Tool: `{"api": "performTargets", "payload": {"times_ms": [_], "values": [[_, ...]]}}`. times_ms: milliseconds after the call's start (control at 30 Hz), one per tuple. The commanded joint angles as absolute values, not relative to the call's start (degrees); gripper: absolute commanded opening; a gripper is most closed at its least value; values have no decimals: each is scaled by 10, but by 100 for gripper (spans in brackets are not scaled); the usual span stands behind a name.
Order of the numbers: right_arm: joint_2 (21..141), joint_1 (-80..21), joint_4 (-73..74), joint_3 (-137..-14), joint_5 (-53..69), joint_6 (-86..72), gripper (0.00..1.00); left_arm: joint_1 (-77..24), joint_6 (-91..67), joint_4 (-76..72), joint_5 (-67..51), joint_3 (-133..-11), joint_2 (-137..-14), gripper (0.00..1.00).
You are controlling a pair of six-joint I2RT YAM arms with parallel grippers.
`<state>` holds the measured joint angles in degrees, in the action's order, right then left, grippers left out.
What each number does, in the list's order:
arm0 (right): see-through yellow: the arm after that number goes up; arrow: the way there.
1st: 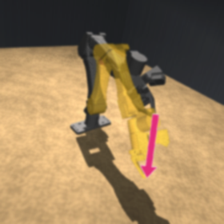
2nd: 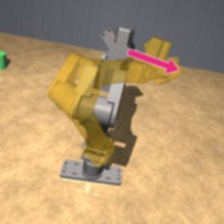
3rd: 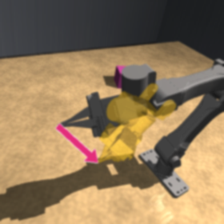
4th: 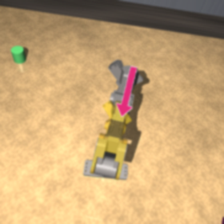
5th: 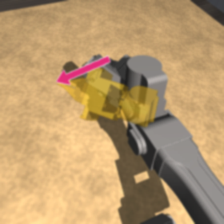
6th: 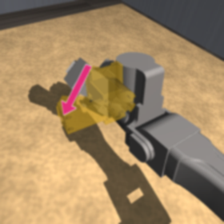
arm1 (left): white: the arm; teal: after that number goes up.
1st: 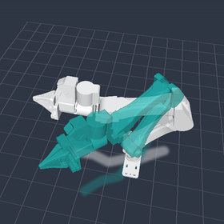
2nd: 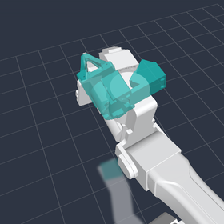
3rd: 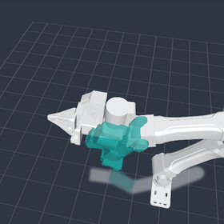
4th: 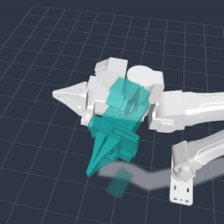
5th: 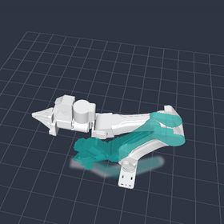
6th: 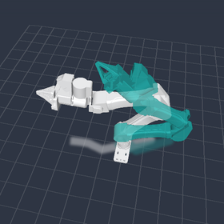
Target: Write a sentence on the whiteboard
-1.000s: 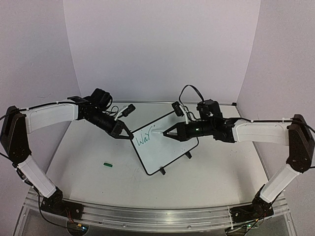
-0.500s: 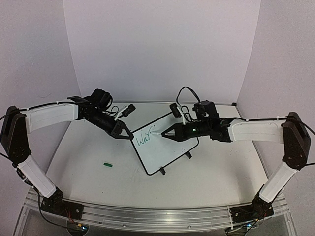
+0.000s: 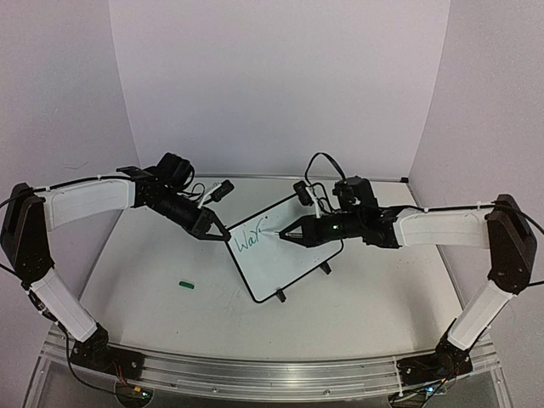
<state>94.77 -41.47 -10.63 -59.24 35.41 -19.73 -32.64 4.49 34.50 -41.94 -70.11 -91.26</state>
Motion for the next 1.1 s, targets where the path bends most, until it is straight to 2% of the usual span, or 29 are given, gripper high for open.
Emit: {"api": "performTargets", "payload": {"times_ms": [0,1067], "values": [[931,-417,-121,-567,340,-205,0,-347,72,362,-413,-709,-912,0],[929,-417,-185,-584,285,-229,0,-348,72,364,-412,-710,-909,0]]}}
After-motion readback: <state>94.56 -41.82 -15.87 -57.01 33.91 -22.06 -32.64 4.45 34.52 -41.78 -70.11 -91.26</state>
